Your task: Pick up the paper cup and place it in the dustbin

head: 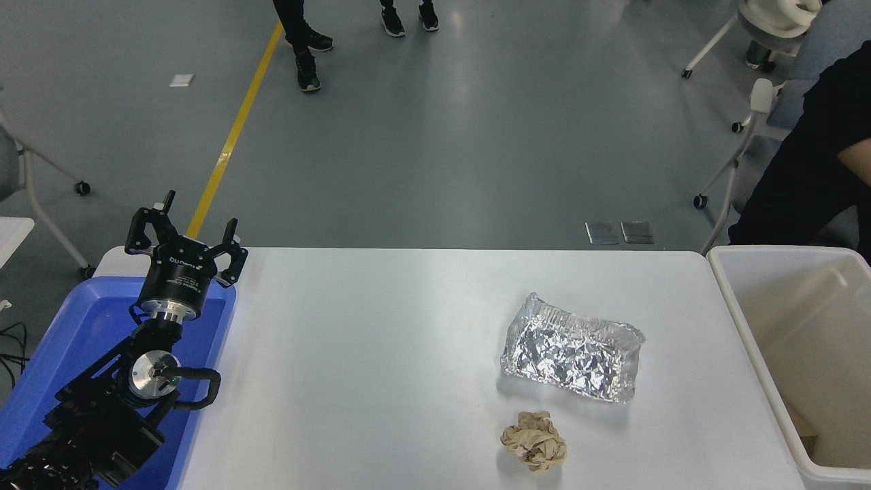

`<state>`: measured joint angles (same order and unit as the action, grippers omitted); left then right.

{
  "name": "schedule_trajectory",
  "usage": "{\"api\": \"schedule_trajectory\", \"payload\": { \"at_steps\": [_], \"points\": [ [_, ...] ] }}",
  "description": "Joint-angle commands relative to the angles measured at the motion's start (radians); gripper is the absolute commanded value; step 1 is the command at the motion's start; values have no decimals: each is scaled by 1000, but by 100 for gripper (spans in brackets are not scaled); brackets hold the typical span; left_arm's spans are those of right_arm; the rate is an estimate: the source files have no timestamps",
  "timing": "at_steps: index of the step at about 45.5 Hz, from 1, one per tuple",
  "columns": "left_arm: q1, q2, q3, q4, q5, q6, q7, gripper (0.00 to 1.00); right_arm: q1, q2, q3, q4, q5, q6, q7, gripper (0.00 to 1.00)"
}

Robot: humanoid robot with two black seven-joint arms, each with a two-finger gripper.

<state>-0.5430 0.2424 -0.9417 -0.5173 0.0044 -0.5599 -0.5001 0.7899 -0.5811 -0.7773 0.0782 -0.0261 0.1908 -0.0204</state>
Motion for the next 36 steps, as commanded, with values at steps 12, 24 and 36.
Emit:
{"api": "schedule_trajectory", "payload": {
  "at_steps": [12,24,36],
  "points": [
    [0,0,0,0,0,0,0,98,-179,101,135,-11,25,-96,-13,0],
    [0,0,0,0,0,0,0,98,-182,109,139,-11,34,-113,-13,45],
    [0,0,0,0,0,0,0,98,-153,107,138,6,49,-203,-12,100]
  ]
}}
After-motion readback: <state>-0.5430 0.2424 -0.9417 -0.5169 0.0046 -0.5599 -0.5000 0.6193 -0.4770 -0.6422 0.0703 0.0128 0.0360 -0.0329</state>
